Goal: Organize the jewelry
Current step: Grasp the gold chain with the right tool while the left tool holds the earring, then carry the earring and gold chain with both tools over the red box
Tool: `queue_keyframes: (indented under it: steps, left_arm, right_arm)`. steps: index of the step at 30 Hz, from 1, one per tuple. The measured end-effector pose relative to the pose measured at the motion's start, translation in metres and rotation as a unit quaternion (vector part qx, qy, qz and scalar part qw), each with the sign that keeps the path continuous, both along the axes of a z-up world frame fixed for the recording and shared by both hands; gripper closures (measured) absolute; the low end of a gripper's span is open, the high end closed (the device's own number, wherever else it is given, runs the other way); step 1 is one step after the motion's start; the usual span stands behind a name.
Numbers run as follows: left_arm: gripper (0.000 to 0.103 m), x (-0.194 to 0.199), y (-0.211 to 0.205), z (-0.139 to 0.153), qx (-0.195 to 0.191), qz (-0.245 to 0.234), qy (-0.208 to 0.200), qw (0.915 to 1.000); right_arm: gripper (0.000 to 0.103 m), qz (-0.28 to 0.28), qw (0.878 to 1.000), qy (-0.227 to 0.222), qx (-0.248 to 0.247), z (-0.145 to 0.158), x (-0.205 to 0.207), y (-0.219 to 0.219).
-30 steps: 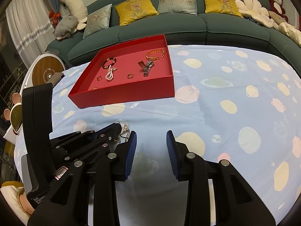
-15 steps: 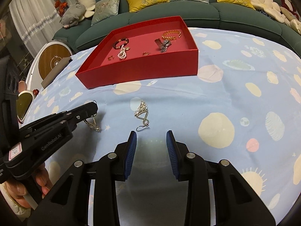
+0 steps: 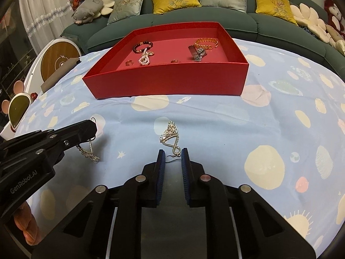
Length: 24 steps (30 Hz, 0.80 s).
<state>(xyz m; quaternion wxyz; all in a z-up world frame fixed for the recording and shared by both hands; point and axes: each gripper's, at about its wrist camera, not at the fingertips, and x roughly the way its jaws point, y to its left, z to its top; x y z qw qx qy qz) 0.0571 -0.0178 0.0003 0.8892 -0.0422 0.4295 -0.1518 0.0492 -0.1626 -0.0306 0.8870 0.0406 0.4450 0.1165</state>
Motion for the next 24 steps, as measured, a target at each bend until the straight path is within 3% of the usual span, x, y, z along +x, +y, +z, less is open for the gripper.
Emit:
queue_keyframes:
  steps: [7, 17, 24]
  left_arm:
    - [0.103, -0.001, 0.002, 0.002, -0.003, 0.002, -0.002, 1.0000]
    - [0.103, -0.003, 0.003, 0.016, -0.012, 0.002, -0.018, 0.9998]
    - [0.103, 0.001, 0.005, 0.042, -0.022, 0.009, -0.046, 0.9987]
  right_arm:
    - [0.103, 0.003, 1.000, -0.012, 0.006, 0.010, -0.003, -0.001]
    - [0.103, 0.001, 0.999, -0.047, 0.024, 0.042, -0.009, -0.007]
    - [0.103, -0.009, 0.996, -0.078, 0.040, 0.070, -0.008, -0.015]
